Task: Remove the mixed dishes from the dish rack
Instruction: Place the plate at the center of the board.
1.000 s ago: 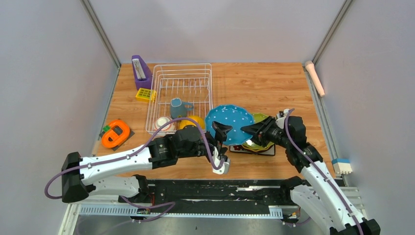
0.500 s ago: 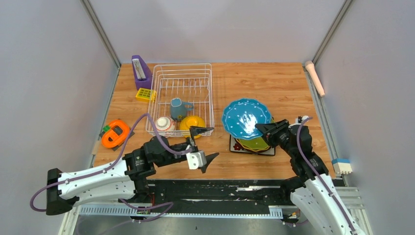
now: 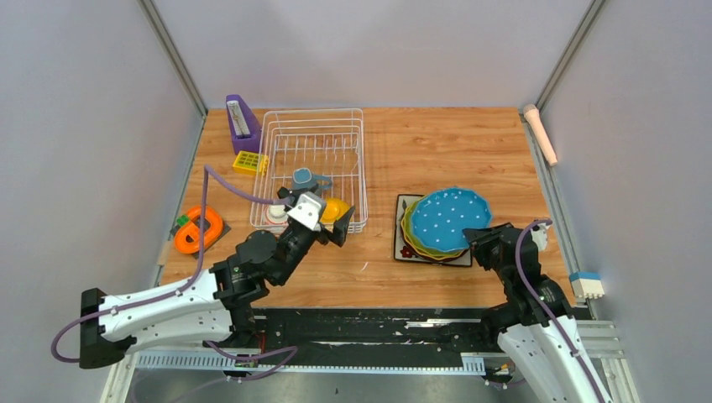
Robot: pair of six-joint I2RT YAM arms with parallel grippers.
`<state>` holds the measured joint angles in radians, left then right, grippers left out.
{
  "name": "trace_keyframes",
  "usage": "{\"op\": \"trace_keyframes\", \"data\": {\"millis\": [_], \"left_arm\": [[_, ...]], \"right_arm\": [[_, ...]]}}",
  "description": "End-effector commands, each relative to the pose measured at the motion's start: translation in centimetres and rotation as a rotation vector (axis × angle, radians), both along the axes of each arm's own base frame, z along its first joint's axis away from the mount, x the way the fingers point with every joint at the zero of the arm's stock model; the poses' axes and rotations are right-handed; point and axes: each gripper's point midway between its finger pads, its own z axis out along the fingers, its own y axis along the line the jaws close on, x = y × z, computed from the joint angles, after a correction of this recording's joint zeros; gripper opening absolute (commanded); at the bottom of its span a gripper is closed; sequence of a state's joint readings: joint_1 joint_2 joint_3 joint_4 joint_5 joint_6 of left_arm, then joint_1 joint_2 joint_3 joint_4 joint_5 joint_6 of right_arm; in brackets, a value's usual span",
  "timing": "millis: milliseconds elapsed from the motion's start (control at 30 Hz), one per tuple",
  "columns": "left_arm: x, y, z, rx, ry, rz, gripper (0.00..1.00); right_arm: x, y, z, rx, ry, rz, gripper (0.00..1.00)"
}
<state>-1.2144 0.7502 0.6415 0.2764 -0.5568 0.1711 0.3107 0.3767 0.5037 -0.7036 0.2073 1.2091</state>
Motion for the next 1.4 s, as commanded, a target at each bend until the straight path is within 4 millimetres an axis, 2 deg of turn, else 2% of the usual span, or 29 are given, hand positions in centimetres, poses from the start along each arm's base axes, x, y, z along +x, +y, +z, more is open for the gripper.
{"op": "trace_keyframes", "data": {"millis": [0, 33, 133, 267, 433, 667, 933, 1367], "left_arm": [[3.6, 3.8, 1.3, -0.221, 0.158, 0.341, 1.00], [4.5, 4.2, 1.4, -0.232, 0.178, 0.383, 1.00], [6.3, 5.4, -0.3, -0.273, 0.291, 0.451, 1.00], [7.4, 6.9, -2.0, -0.314, 0.390, 0.509, 1.00], [7.7, 8.4, -3.5, -0.338, 0.469, 0.558, 1.00], [7.8, 10.3, -4.6, -0.346, 0.491, 0.637, 1.00], [8.0, 10.4, -5.3, -0.338, 0.499, 0.655, 1.00], [8.3, 9.6, -6.0, -0.320, 0.502, 0.625, 1.00]], "right_arm": [[1.6, -0.6, 4.6, 0.048, -0.166, -0.064, 0.00], [1.6, -0.7, 4.4, 0.041, -0.162, -0.065, 0.00], [1.5, -0.9, 3.8, 0.026, -0.146, -0.072, 0.00], [1.4, -1.0, 2.7, 0.019, -0.123, -0.076, 0.00], [1.3, -1.1, 1.5, 0.005, -0.094, -0.077, 0.00], [1.2, -1.1, 0.5, -0.009, -0.071, -0.075, 0.00], [1.2, -0.9, -0.9, -0.008, -0.022, -0.075, 0.04], [1.5, -0.7, -2.5, -0.006, 0.047, -0.080, 0.31]]}}
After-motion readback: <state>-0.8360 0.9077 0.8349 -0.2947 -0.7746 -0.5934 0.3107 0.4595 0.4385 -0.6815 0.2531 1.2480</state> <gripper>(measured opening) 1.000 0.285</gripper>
